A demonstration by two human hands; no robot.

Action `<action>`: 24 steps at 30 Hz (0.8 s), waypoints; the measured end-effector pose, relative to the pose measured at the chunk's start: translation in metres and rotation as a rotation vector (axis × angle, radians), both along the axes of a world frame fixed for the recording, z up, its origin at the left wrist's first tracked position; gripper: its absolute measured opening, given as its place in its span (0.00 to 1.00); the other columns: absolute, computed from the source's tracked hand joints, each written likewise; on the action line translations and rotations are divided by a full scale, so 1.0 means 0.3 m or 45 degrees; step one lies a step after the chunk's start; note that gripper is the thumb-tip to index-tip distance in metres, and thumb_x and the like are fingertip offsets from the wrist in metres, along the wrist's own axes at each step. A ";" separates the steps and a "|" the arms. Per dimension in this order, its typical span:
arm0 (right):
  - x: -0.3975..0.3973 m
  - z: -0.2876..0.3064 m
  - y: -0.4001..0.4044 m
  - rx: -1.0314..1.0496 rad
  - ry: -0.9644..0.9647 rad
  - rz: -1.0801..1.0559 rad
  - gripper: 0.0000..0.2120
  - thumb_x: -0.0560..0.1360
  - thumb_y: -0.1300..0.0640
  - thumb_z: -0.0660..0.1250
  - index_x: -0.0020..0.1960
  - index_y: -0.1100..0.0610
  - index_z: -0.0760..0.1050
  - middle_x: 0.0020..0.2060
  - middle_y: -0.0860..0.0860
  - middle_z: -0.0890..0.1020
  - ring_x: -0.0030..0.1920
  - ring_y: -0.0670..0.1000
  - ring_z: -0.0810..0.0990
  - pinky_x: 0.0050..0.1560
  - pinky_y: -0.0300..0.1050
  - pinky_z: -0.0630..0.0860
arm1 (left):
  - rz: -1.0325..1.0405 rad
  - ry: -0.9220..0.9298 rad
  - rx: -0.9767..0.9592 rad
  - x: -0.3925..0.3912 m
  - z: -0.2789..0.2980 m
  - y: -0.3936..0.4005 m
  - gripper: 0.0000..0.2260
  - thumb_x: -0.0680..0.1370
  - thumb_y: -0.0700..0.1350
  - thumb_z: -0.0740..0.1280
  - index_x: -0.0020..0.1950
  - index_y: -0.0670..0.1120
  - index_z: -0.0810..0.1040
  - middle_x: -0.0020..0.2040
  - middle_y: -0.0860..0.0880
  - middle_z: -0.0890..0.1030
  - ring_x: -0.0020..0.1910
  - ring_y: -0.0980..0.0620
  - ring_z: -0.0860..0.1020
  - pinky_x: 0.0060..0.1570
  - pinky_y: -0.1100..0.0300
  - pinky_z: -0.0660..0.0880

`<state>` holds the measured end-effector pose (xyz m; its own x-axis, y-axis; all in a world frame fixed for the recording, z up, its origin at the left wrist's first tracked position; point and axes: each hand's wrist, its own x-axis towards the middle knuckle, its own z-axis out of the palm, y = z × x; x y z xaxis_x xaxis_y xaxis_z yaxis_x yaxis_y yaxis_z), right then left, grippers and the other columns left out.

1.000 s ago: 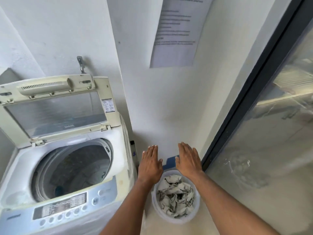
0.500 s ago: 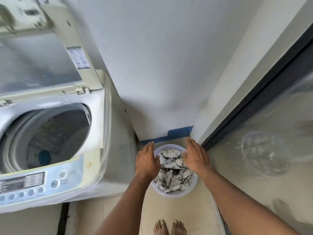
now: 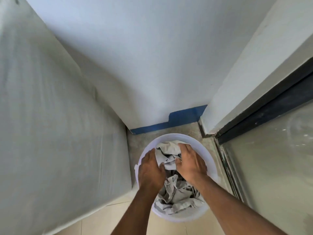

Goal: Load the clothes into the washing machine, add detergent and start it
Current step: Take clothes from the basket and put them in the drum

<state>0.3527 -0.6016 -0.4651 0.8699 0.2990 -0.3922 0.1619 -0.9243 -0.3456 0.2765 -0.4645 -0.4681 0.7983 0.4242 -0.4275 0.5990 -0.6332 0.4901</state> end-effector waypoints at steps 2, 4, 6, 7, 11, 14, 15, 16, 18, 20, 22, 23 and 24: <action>0.015 -0.077 0.014 0.008 -0.017 0.007 0.29 0.79 0.51 0.69 0.77 0.50 0.63 0.70 0.51 0.75 0.64 0.56 0.79 0.54 0.54 0.82 | 0.015 -0.002 0.014 0.015 -0.079 -0.011 0.29 0.81 0.49 0.68 0.81 0.47 0.65 0.78 0.47 0.72 0.73 0.45 0.75 0.74 0.50 0.69; 0.025 -0.147 0.027 0.000 -0.037 0.019 0.30 0.79 0.50 0.69 0.78 0.48 0.62 0.68 0.51 0.74 0.61 0.56 0.80 0.52 0.54 0.82 | 0.025 -0.001 0.064 0.028 -0.149 -0.020 0.28 0.81 0.50 0.67 0.81 0.47 0.66 0.76 0.47 0.74 0.73 0.45 0.74 0.74 0.50 0.69; 0.034 -0.190 0.038 0.001 -0.066 0.004 0.27 0.80 0.50 0.68 0.76 0.47 0.64 0.64 0.51 0.76 0.58 0.56 0.81 0.50 0.53 0.82 | 0.075 -0.027 0.124 0.047 -0.190 -0.022 0.22 0.81 0.48 0.67 0.75 0.47 0.73 0.70 0.46 0.79 0.68 0.43 0.78 0.70 0.49 0.72; 0.037 -0.205 0.044 0.012 -0.093 -0.017 0.23 0.81 0.51 0.67 0.74 0.47 0.68 0.62 0.51 0.77 0.56 0.55 0.81 0.49 0.52 0.82 | 0.112 -0.055 0.138 0.056 -0.200 -0.020 0.15 0.81 0.45 0.67 0.68 0.46 0.78 0.63 0.45 0.83 0.62 0.42 0.81 0.63 0.49 0.76; 0.031 -0.208 0.051 0.129 -0.184 -0.127 0.09 0.79 0.60 0.68 0.58 0.54 0.81 0.53 0.51 0.81 0.49 0.55 0.83 0.44 0.50 0.80 | 0.203 -0.046 0.157 0.059 -0.162 -0.002 0.11 0.76 0.37 0.64 0.36 0.49 0.71 0.35 0.49 0.80 0.36 0.45 0.76 0.40 0.55 0.69; 0.011 -0.139 0.043 0.297 -0.245 -0.217 0.08 0.78 0.65 0.69 0.55 0.58 0.82 0.50 0.52 0.82 0.46 0.54 0.82 0.44 0.50 0.82 | 0.254 -0.030 0.155 0.042 -0.060 0.008 0.12 0.77 0.38 0.63 0.36 0.49 0.69 0.33 0.50 0.76 0.35 0.45 0.73 0.39 0.55 0.70; 0.011 -0.098 0.043 0.341 -0.273 -0.250 0.08 0.78 0.66 0.69 0.55 0.58 0.83 0.50 0.52 0.82 0.46 0.53 0.82 0.45 0.48 0.82 | 0.278 -0.047 0.150 0.042 -0.024 0.010 0.10 0.78 0.38 0.63 0.38 0.48 0.72 0.34 0.48 0.79 0.35 0.44 0.74 0.38 0.56 0.70; 0.011 -0.053 0.041 0.384 -0.305 -0.273 0.08 0.78 0.67 0.69 0.55 0.59 0.83 0.49 0.52 0.83 0.46 0.53 0.81 0.45 0.47 0.81 | 0.306 -0.058 0.139 0.042 0.018 0.009 0.08 0.78 0.39 0.62 0.40 0.47 0.74 0.36 0.47 0.81 0.37 0.43 0.77 0.37 0.56 0.71; 0.017 0.042 0.040 0.490 -0.356 -0.311 0.08 0.77 0.69 0.69 0.52 0.60 0.84 0.47 0.52 0.83 0.45 0.53 0.81 0.45 0.46 0.80 | 0.342 -0.106 0.124 0.045 0.118 0.010 0.07 0.78 0.40 0.62 0.42 0.46 0.77 0.39 0.46 0.83 0.40 0.40 0.80 0.37 0.55 0.74; 0.027 0.155 0.035 0.572 -0.389 -0.355 0.09 0.76 0.69 0.69 0.51 0.60 0.84 0.45 0.52 0.83 0.43 0.53 0.81 0.43 0.48 0.81 | 0.356 -0.148 0.113 0.047 0.234 0.012 0.07 0.78 0.41 0.62 0.45 0.48 0.79 0.40 0.46 0.85 0.42 0.41 0.82 0.38 0.55 0.75; 0.027 0.269 0.029 0.634 -0.423 -0.372 0.10 0.76 0.70 0.70 0.53 0.59 0.85 0.45 0.51 0.83 0.43 0.52 0.81 0.42 0.47 0.81 | 0.367 -0.175 0.095 0.038 0.353 0.011 0.07 0.78 0.42 0.63 0.48 0.50 0.81 0.41 0.48 0.85 0.42 0.42 0.82 0.39 0.55 0.76; 0.026 0.337 0.026 0.665 -0.442 -0.376 0.11 0.76 0.70 0.71 0.54 0.59 0.85 0.45 0.51 0.83 0.43 0.51 0.82 0.42 0.43 0.81 | 0.373 -0.190 0.088 0.034 0.422 0.011 0.08 0.78 0.41 0.63 0.49 0.50 0.81 0.41 0.48 0.86 0.41 0.42 0.82 0.38 0.56 0.75; 0.026 0.405 0.023 0.698 -0.452 -0.380 0.11 0.76 0.70 0.71 0.55 0.59 0.85 0.45 0.51 0.84 0.43 0.51 0.82 0.42 0.38 0.80 | 0.377 -0.201 0.076 0.031 0.491 0.010 0.09 0.78 0.41 0.62 0.50 0.51 0.81 0.41 0.49 0.86 0.41 0.43 0.82 0.38 0.56 0.75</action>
